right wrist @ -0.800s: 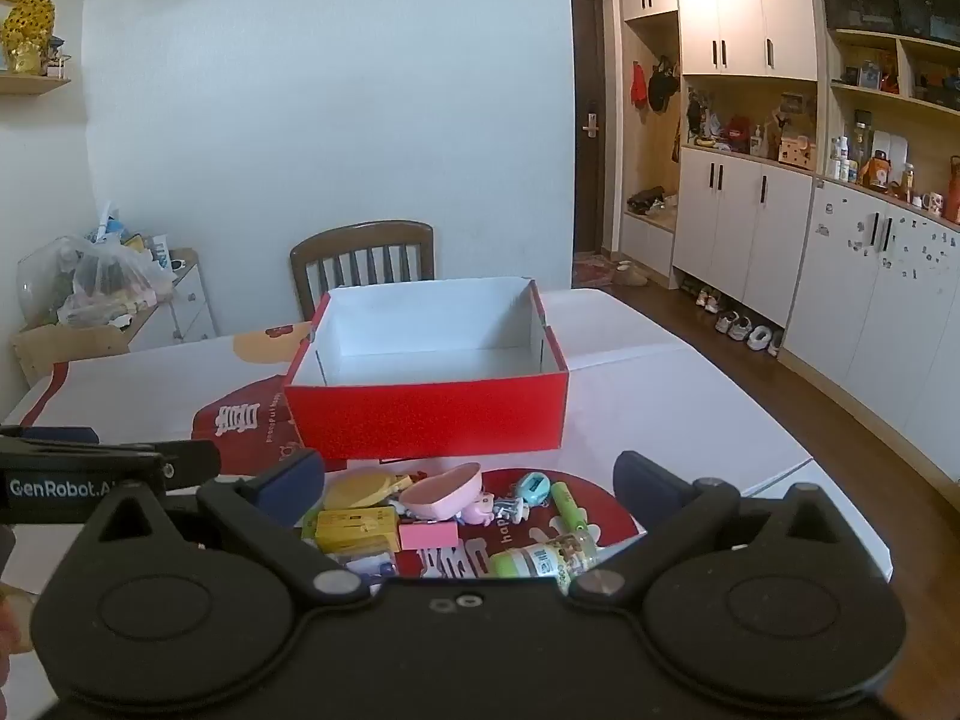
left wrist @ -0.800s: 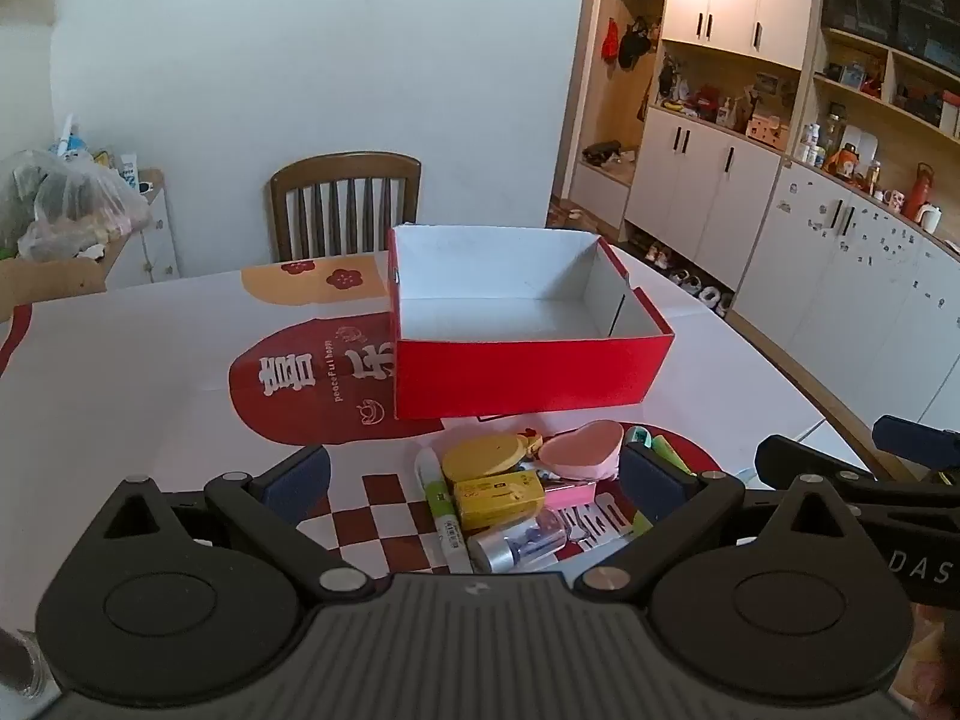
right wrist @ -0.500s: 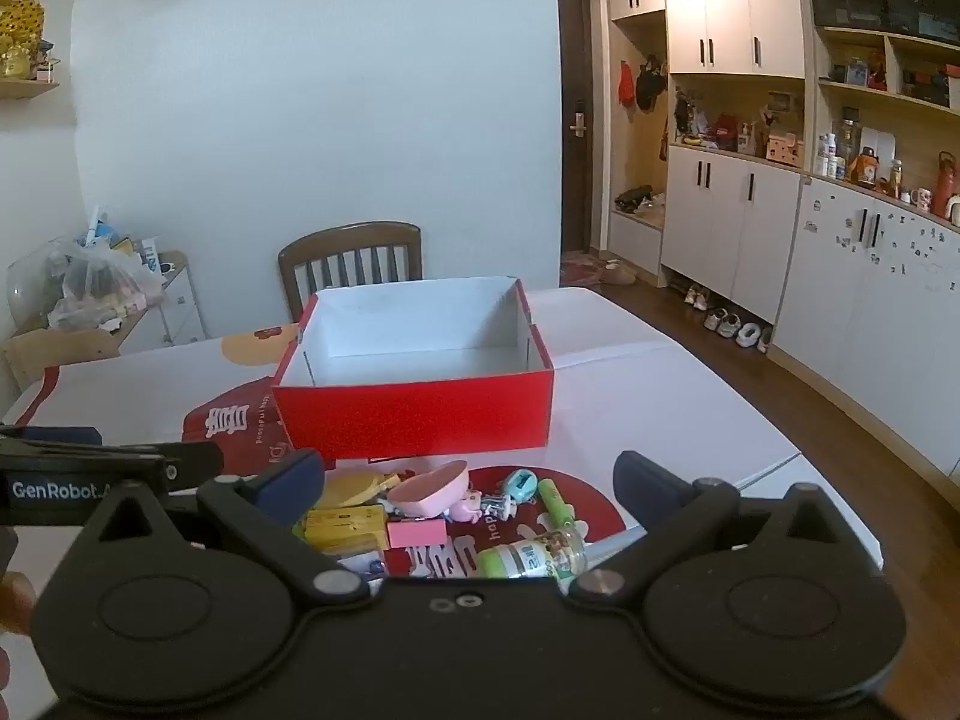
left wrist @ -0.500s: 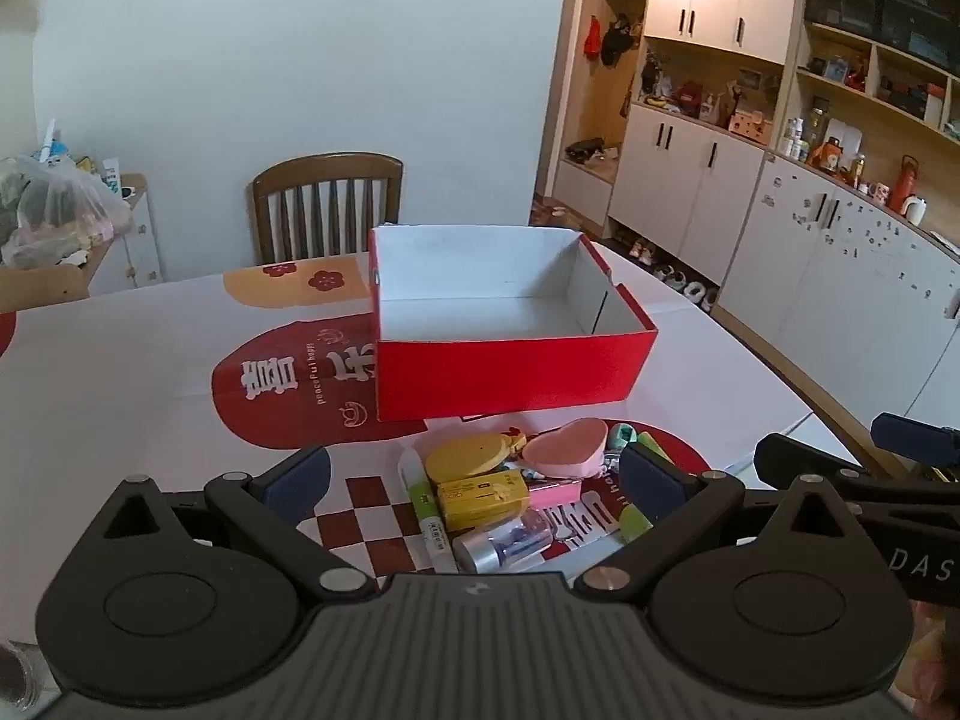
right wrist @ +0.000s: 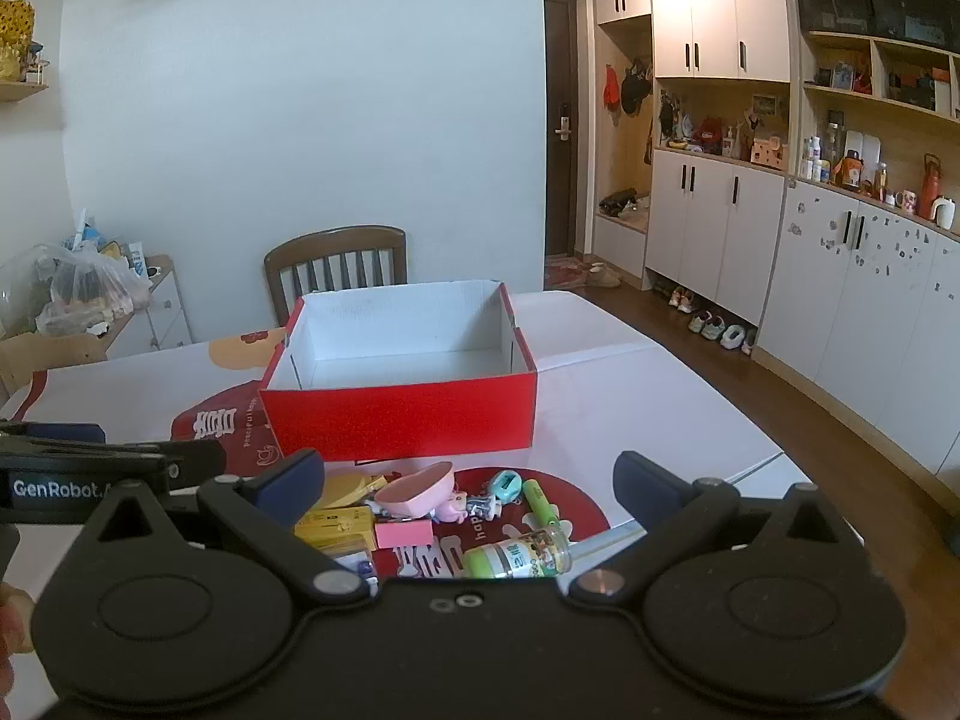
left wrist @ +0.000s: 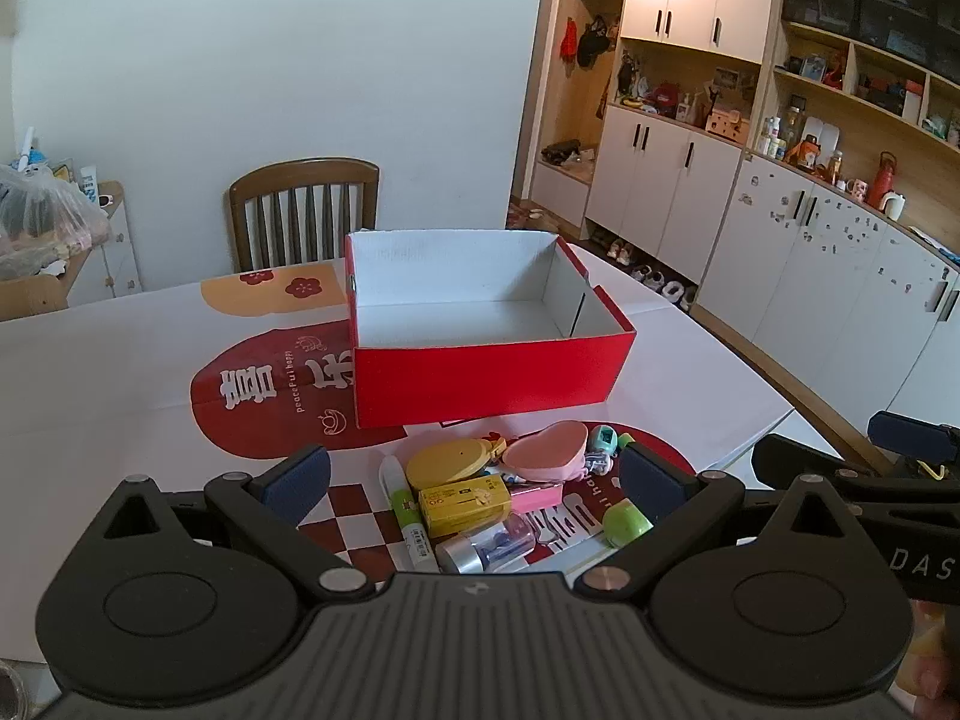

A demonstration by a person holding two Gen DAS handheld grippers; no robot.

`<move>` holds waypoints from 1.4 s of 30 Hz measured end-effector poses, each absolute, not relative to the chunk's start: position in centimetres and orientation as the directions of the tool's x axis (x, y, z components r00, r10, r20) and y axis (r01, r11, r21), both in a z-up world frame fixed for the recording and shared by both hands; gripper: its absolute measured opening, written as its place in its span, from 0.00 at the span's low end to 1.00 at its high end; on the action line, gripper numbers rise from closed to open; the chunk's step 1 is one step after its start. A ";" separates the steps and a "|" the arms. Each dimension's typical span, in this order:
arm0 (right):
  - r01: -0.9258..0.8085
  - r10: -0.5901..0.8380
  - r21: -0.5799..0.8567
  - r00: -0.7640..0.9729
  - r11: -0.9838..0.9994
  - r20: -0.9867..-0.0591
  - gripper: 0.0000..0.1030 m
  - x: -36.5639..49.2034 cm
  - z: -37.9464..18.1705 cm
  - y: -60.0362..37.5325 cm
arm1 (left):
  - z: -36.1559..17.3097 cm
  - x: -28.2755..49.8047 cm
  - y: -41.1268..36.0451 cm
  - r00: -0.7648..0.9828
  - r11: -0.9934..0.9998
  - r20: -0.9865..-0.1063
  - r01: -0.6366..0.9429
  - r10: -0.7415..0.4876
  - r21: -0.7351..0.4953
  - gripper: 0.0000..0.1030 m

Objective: Organize rigid objects

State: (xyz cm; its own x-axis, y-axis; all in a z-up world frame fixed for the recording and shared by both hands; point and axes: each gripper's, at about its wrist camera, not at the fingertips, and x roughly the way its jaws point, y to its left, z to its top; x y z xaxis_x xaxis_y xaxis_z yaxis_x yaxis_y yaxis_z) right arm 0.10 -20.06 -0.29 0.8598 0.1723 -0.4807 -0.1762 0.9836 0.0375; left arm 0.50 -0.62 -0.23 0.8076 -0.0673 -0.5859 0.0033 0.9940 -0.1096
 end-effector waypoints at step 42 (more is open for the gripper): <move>-0.228 0.210 0.032 0.825 0.973 -0.524 1.00 1.2 -0.9 -19.3 | -0.6 1.8 0.4 0.809 0.991 -0.581 0.010 -0.087 -0.135 1.00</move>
